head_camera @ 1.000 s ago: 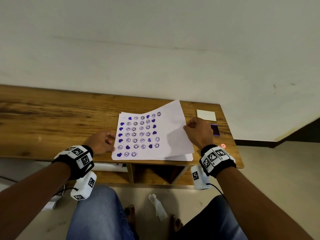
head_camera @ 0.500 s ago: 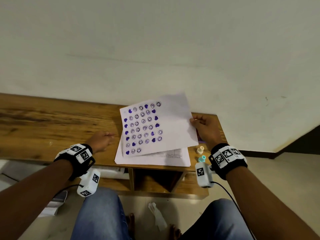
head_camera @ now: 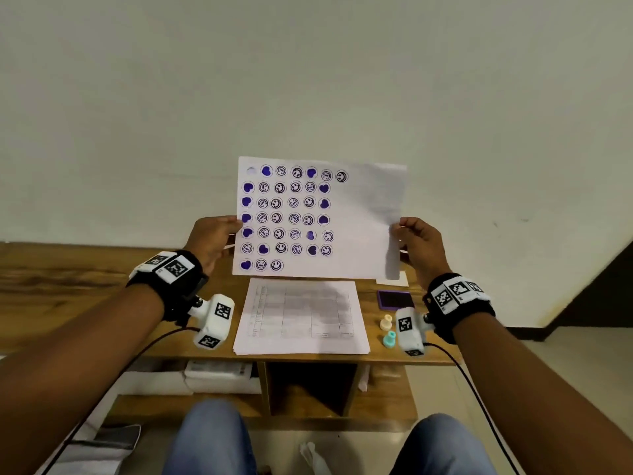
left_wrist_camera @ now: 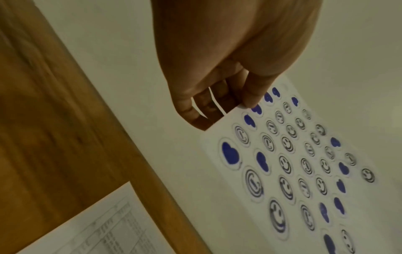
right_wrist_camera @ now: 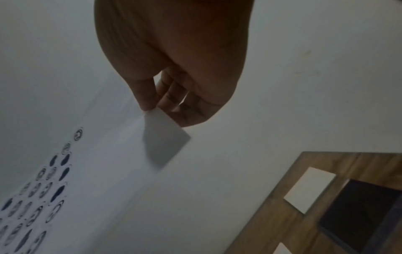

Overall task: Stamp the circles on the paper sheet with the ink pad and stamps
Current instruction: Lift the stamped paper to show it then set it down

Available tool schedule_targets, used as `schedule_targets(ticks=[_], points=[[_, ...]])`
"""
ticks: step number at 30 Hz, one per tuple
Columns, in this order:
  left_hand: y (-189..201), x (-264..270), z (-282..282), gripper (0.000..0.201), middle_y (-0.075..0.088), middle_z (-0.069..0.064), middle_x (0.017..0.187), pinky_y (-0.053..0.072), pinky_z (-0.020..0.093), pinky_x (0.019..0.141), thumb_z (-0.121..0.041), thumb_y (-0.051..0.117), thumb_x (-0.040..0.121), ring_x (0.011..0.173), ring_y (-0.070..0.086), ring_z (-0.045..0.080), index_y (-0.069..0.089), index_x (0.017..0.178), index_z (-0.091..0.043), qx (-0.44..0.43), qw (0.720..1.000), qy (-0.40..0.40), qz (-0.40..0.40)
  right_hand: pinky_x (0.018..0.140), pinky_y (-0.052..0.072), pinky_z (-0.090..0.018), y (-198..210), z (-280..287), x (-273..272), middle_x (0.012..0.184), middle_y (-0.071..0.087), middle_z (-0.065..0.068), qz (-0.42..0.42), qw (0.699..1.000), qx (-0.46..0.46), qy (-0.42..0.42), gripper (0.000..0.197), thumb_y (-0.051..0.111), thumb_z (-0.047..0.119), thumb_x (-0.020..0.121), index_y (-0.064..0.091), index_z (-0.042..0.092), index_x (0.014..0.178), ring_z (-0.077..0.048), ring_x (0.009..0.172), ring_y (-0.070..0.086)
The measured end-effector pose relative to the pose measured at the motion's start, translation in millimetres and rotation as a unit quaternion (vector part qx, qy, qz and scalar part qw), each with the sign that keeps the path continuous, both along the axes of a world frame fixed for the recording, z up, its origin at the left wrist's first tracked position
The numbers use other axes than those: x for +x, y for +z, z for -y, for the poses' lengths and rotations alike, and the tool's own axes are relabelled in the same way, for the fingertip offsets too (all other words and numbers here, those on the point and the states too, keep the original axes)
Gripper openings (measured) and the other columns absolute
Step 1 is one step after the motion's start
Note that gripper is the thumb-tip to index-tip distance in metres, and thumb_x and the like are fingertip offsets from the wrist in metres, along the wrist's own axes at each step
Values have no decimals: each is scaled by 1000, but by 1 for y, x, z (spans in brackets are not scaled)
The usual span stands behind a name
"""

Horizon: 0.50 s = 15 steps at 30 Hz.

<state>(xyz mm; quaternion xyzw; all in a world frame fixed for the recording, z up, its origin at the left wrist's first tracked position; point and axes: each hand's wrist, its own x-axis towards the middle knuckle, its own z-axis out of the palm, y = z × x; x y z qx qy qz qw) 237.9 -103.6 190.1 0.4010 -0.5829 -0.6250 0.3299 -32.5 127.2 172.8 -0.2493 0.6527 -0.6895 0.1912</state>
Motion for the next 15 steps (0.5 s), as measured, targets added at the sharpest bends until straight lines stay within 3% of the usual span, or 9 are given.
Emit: schedule_targets(ticks=[5,10,13,15], points=[[41,-1,-2,20,70,3,94,49,30,74,-14,58,88,81,64,17,66,106,-15,-5,1000,13,-7,63,49,-26,40,5,-14,80,66,0,-65,997,34,24,9,65,8,94,64,15,88,-12,71,60],[77,-4,-2,18,69,-1,86,49,32,78,-14,61,86,78,64,15,67,102,-17,-27,999,21,-6,61,45,-27,82,14,-30,76,62,-3,-144,987,70,9,19,67,8,93,61,18,77,-14,69,57],[91,-2,-1,11,68,-2,84,48,32,76,-13,62,84,79,64,15,67,92,-19,-24,999,32,-11,63,46,-25,101,18,-35,77,63,-7,-214,972,93,4,11,70,8,90,65,13,82,-14,67,59],[97,-1,0,9,67,-3,83,47,32,78,-13,61,84,77,63,14,66,87,-20,-24,999,36,-13,70,48,-29,109,19,-37,75,65,-5,-260,959,110,0,7,70,10,89,67,11,83,-18,71,61]])
